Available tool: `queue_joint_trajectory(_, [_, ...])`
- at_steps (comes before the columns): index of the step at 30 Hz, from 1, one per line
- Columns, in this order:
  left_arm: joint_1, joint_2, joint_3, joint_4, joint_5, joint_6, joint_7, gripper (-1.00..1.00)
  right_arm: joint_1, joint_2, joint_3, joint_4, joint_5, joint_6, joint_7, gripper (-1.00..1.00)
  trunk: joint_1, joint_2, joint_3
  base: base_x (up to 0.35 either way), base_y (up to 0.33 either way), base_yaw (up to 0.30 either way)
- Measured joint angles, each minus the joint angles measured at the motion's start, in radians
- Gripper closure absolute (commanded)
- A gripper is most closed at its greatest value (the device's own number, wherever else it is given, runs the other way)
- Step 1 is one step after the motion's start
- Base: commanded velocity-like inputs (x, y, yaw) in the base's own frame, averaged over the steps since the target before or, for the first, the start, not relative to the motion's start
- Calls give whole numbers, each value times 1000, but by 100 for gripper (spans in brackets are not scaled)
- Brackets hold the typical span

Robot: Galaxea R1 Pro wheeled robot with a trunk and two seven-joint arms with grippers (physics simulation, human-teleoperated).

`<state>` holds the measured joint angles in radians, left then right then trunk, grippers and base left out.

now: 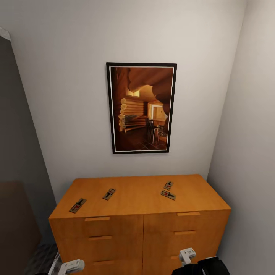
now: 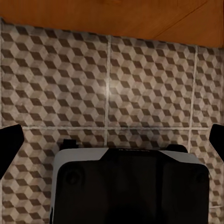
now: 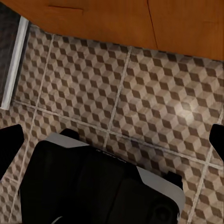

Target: Take the four mousetraps from the cabinet in the bathroom and place them on the bathroom floor. Make sure all four end up on the same floor surface, and ensure that at least two of them are either under or directly next to the same bathroom sink.

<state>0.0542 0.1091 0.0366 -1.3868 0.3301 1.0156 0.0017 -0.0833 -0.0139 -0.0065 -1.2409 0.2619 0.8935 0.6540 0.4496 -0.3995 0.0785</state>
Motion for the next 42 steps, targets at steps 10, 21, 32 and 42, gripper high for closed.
queue_joint_trajectory(10, [0,-6,-3,-74,22,2,-2,-100,-1,-4,-2,-90,0,76,139,-100,0,0,0,0,0,0])
queue_joint_trajectory(21, [-1,-8,-56,-122,71,3,-3,-100,-2,-7,-3,-150,0,90,217,-100,0,0,0,0,0,0])
queue_joint_trajectory(32, [-4,-8,-77,-137,116,2,-7,-100,-34,-9,-6,-167,1,91,317,-100,0,0,0,0,0,0])
queue_joint_trajectory(42, [-14,-8,-80,-138,206,2,-7,-100,-142,-27,-7,-169,0,92,370,-100,0,0,0,0,0,0])
